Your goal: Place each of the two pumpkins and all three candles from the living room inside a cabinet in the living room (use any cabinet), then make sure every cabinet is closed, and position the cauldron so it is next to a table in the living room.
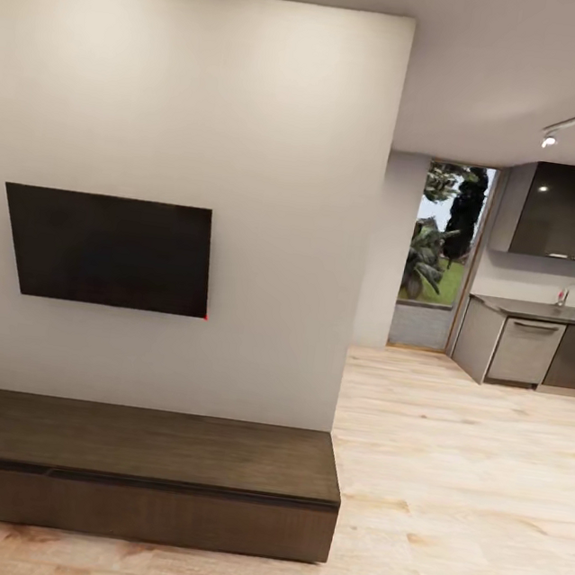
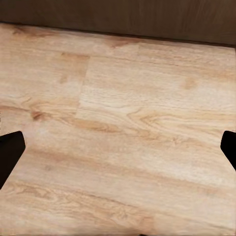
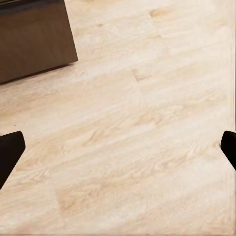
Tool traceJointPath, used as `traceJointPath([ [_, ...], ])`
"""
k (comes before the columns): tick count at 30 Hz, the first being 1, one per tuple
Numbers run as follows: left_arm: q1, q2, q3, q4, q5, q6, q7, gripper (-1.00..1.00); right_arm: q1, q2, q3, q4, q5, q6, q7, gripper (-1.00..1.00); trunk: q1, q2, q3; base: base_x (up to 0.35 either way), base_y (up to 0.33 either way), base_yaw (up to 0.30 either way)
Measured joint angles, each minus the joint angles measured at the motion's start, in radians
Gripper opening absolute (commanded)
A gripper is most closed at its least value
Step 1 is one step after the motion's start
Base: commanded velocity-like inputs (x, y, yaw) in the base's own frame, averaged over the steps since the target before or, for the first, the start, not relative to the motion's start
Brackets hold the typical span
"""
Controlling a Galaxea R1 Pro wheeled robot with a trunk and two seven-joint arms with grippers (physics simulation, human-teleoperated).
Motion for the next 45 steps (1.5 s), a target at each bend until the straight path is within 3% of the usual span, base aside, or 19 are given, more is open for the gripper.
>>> traceJointPath([
  [11, 0.069, -0.014, 0.000, 0.004, -0.001, -0.041, -0.002, 1.00, 0.040, 0.000, -0.001, 0.043, 0.000, -0.010, 0.004, 1.00, -0.042, 0.077, 0.034, 0.000, 0.000, 0.000],
  [19, 0.108, -0.013, 0.000, 0.004, 0.001, -0.092, -0.002, 1.00, 0.080, 0.001, -0.001, 0.050, -0.001, -0.014, 0.005, 1.00, -0.042, 0.077, 0.034, 0.000, 0.000, 0.000],
  [35, 0.154, -0.012, 0.000, 0.004, 0.002, -0.096, -0.002, 1.00, 0.152, 0.001, 0.001, 0.051, 0.000, -0.016, 0.005, 1.00, -0.042, 0.077, 0.035, 0.000, 0.000, 0.000],
  [45, 0.170, -0.014, -0.001, 0.004, 0.000, -0.099, -0.002, 1.00, 0.158, 0.004, 0.003, 0.048, 0.003, -0.015, 0.009, 1.00, -0.042, 0.077, 0.034, 0.000, 0.000, 0.000],
])
